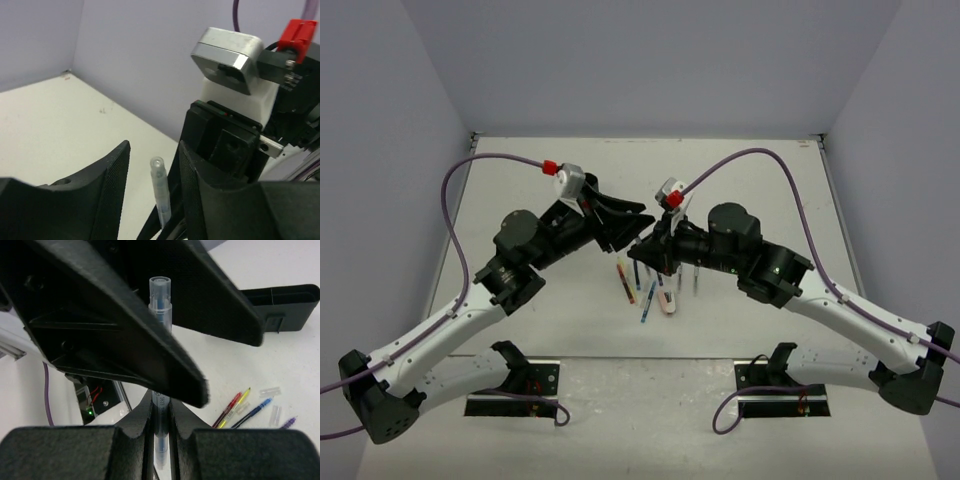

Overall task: Sort the stationery into containers
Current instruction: Close the pen cap on the pen, then place the pen in the storage box.

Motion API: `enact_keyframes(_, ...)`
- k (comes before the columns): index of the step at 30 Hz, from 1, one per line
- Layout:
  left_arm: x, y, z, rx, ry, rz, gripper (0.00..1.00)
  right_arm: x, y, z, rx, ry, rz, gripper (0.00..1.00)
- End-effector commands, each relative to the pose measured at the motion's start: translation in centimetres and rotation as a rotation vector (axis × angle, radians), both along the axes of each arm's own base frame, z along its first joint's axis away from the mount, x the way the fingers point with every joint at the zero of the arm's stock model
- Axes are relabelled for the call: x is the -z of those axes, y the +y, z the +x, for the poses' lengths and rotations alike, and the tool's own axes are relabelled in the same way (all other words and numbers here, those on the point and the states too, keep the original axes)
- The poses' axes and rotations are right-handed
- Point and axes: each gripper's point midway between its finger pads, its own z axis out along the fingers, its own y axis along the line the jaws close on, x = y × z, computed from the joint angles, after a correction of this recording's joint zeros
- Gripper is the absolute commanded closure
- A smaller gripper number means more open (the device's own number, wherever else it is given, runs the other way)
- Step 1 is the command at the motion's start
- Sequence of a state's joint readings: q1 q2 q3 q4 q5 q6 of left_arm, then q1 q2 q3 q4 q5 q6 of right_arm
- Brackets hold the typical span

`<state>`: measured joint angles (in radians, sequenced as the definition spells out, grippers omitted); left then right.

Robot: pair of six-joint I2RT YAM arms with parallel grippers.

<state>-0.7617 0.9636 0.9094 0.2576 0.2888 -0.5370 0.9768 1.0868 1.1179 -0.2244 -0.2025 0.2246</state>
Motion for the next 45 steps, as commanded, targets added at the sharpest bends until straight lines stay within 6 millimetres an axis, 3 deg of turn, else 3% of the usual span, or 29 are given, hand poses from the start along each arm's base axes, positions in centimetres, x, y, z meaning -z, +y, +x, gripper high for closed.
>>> enact_keyframes(1,-0.4,-0.2,-0.1,0.015,0.031,0.125,0.56,-2.3,-0.9,-0.7,-0.017,-0.107,0.096,1.00)
enact_keyframes(3,-1.0,-0.4,-0.2,0.029,0.037,0.138,0.65,-2.4,-1.4,-0.7,-0.007,-0.113,0.096,1.00)
enact_keyframes(5,-0.7,-0.5,-0.2,0.034,0.046,0.151,0.83,-2.7,-1.8,-0.8,0.001,-0.125,0.098,1.00)
enact_keyframes(7,-0.2,-0.7,-0.3,0.047,0.059,0.164,0.91,-2.8,-2.1,-0.4,0.031,-0.131,0.089,1.00)
enact_keyframes(9,0.5,-1.0,-0.6,0.080,0.073,0.177,0.86,-2.7,-2.4,-0.1,0.049,-0.137,0.084,1.00)
enact_keyframes(13,1.6,-1.7,-1.2,0.139,0.101,0.201,0.66,-2.9,-2.6,0.5,0.081,-0.148,0.068,1.00)
enact_keyframes(17,2.3,-2.2,-1.2,0.164,0.118,0.217,0.63,-2.9,-2.7,0.8,0.096,-0.152,0.064,1.00)
enact_keyframes(19,2.2,-2.3,-1.2,0.168,0.112,0.216,0.65,-2.9,-2.6,0.9,0.100,-0.156,0.062,1.00)
enact_keyframes(22,2.2,-2.3,-1.0,0.156,0.110,0.216,0.98,-3.0,-2.6,1.1,0.104,-0.156,0.060,1.00)
enact_keyframes(29,1.1,-0.9,-0.2,0.067,0.076,0.218,1.00,-1.7,-2.4,2.0,0.125,-0.156,0.016,1.00)
enact_keyframes(31,1.1,-0.3,0.3,0.019,0.080,0.233,1.00,-1.5,-2.2,2.1,0.125,-0.152,0.011,0.87)
enact_keyframes(34,0.9,1.9,2.3,-0.162,0.108,0.243,1.00,-1.3,-2.1,2.7,0.161,-0.134,0.006,0.34)
enact_keyframes(36,1.3,3.9,4.3,-0.322,0.144,0.270,1.00,-0.4,-2.6,3.2,0.200,-0.119,-0.014,0.19)
enact_keyframes(39,2.1,7.9,7.2,-0.580,0.196,0.327,1.00,1.0,-4.1,3.9,0.282,-0.102,-0.033,0.13)
enact_keyframes(43,2.4,16.5,12.2,-0.971,0.241,0.356,1.00,2.7,-7.4,5.5,0.467,-0.058,-0.023,0.06)
enact_keyframes(45,2.1,19.5,14.4,-1.062,0.243,0.325,1.00,3.6,-8.6,6.6,0.543,-0.037,-0.028,0.05)
